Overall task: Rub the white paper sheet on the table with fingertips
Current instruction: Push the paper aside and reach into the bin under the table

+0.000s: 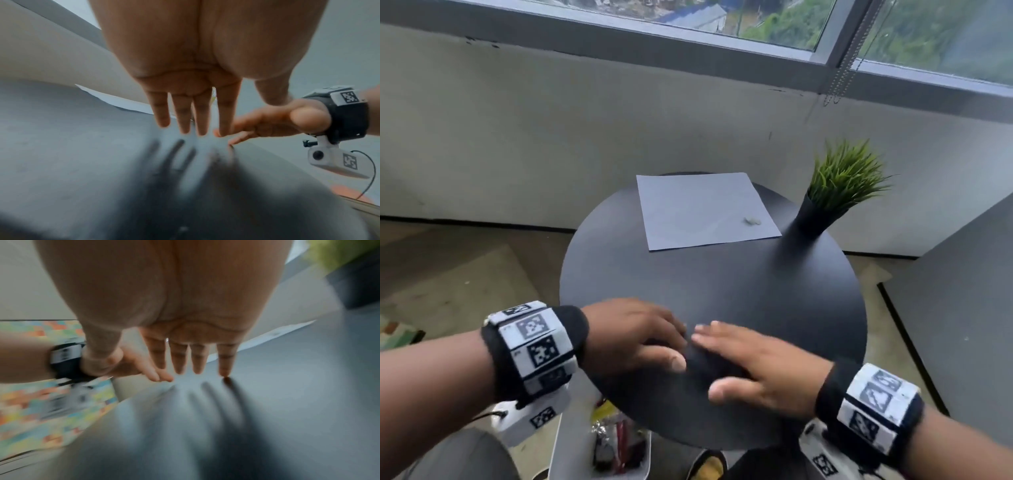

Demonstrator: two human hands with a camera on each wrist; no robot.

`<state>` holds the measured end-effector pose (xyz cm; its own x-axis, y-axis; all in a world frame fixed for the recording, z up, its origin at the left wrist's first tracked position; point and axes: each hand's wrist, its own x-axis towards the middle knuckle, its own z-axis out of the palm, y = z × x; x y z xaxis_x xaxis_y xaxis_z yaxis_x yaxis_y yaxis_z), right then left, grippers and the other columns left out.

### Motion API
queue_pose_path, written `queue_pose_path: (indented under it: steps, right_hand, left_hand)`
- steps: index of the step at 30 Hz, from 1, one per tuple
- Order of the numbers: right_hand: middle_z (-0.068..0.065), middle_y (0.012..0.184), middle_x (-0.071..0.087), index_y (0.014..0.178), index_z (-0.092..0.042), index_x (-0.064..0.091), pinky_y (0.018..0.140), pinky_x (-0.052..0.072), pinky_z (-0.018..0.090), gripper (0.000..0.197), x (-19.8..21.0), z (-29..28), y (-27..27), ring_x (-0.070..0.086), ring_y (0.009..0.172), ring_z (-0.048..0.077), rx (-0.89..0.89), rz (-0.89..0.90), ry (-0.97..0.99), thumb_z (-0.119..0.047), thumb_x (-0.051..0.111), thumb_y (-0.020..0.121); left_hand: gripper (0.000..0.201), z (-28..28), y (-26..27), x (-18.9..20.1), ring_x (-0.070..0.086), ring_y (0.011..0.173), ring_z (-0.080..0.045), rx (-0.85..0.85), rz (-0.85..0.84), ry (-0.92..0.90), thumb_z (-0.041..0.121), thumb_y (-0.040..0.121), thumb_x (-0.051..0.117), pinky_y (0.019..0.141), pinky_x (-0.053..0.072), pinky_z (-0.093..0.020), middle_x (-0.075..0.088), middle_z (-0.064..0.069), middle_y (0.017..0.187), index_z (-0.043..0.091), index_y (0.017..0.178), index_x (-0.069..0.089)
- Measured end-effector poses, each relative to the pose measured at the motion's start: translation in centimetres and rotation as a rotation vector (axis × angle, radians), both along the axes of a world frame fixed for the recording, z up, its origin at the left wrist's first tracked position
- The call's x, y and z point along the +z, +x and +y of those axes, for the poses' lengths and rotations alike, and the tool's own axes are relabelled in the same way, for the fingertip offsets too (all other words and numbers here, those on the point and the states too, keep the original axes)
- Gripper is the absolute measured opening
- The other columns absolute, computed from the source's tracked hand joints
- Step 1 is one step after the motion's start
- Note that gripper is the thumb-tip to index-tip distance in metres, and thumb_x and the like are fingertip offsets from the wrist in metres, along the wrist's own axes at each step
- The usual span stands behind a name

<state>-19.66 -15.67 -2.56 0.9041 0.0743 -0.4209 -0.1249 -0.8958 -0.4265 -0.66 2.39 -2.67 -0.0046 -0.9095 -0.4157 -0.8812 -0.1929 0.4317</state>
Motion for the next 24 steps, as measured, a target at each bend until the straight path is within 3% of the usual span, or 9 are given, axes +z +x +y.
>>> queue_pose_path:
  steps: [4, 6, 9, 11, 12, 15, 17, 20, 24]
  right_hand:
    - [-0.007, 0.163, -0.002, 0.153, -0.028, 0.012, 0.119, 0.014, 0.053, 0.092, -1.6, -4.8, 3.4, 0.000, 0.150, 0.023, -0.484, 0.111, -0.318, -0.082, 0.029, 0.081]
    - [-0.009, 0.162, -0.013, 0.154, -0.025, 0.002, 0.115, 0.011, 0.062, 0.094, -2.7, -2.1, 3.4, -0.009, 0.149, 0.025, -0.398, 0.177, -0.376, -0.080, 0.029, 0.082]
    - [-0.002, 0.163, -0.006, 0.154, -0.022, 0.009, 0.120, 0.008, 0.050, 0.082, -1.0, 4.2, 0.8, -0.006, 0.150, 0.021, 0.019, 0.036, -0.266, -0.069, 0.031, 0.091]
    - [-0.002, 0.161, 0.019, 0.150, -0.023, 0.031, 0.119, 0.008, 0.026, 0.063, 0.6, 4.2, 0.4, 0.012, 0.149, 0.014, 0.172, -0.063, -0.090, -0.056, 0.036, 0.097]
    - [-0.003, 0.157, 0.030, 0.147, -0.023, 0.039, 0.116, 0.012, 0.020, 0.058, 0.9, 2.8, 1.1, 0.022, 0.146, 0.012, 0.136, -0.139, -0.055, -0.053, 0.038, 0.097]
    - [0.006, 0.157, 0.030, 0.148, -0.019, 0.034, 0.119, 0.015, 0.028, 0.060, 0.4, -3.0, 4.6, 0.025, 0.146, 0.021, -0.245, -0.123, -0.280, -0.048, 0.044, 0.097]
    - [0.012, 0.160, 0.016, 0.149, -0.015, 0.026, 0.120, 0.013, 0.042, 0.070, -1.2, -4.2, 5.8, 0.014, 0.148, 0.028, -0.421, 0.094, -0.428, -0.057, 0.039, 0.095]
    - [-0.003, 0.163, -0.010, 0.153, -0.020, 0.005, 0.115, 0.010, 0.058, 0.098, -2.8, 0.1, 4.7, -0.006, 0.150, 0.026, -0.360, 0.144, -0.385, -0.081, 0.030, 0.081]
    - [-0.002, 0.163, 0.006, 0.153, -0.026, 0.019, 0.121, 0.016, 0.040, 0.081, -0.4, 4.7, 0.3, 0.005, 0.150, 0.016, 0.138, 0.007, -0.188, -0.073, 0.024, 0.086]
  left_hand:
    - [0.139, 0.2, 0.7, -1.3, -0.004, 0.153, -0.017, 0.272, -0.251, 0.060, 0.104, 0.041, -0.007, 0.124, 0.005, -0.041, -0.005, 0.002, 0.167, 0.032, 0.158, 0.014]
    - [0.125, 0.3, 0.0, -1.2, 0.003, 0.153, -0.019, 0.195, -0.214, 0.106, 0.101, 0.055, 0.006, 0.123, 0.009, -0.042, 0.004, -0.001, 0.167, 0.029, 0.156, 0.023]
    - [0.063, 0.9, -0.9, -0.1, 0.056, 0.117, -0.018, 0.120, -0.076, -0.022, 0.075, 0.089, 0.037, 0.101, 0.043, -0.033, 0.063, 0.001, 0.129, 0.029, 0.121, 0.066]
    - [0.044, 0.9, 0.3, 0.0, 0.062, 0.094, -0.020, 0.244, -0.097, -0.149, 0.058, 0.097, 0.046, 0.081, 0.045, -0.030, 0.071, -0.002, 0.103, 0.023, 0.104, 0.071]
    - [0.038, 0.9, 1.3, -0.2, 0.061, 0.102, -0.021, 0.333, -0.135, -0.190, 0.053, 0.098, 0.048, 0.085, 0.044, -0.029, 0.070, -0.002, 0.111, 0.024, 0.110, 0.070]
    - [0.067, 1.0, 4.7, -2.0, 0.023, 0.149, -0.025, 0.617, -0.285, -0.057, 0.066, 0.093, 0.046, 0.118, 0.022, -0.041, 0.024, -0.007, 0.162, 0.032, 0.149, 0.038]
    - [0.090, 1.5, 5.4, -3.3, 0.000, 0.153, -0.027, 0.733, -0.343, 0.099, 0.083, 0.083, 0.037, 0.120, 0.012, -0.056, 0.000, -0.007, 0.167, 0.033, 0.155, 0.019]
    - [0.108, 2.6, 2.7, -4.0, -0.010, 0.152, -0.030, 0.589, -0.365, 0.135, 0.094, 0.073, 0.019, 0.119, 0.001, -0.060, -0.012, -0.006, 0.166, 0.029, 0.158, 0.002]
    - [0.109, 4.2, -3.5, -3.1, -0.012, 0.152, -0.015, 0.126, -0.256, 0.024, 0.092, 0.071, 0.011, 0.122, -0.007, -0.051, -0.007, 0.002, 0.167, 0.028, 0.159, 0.009]
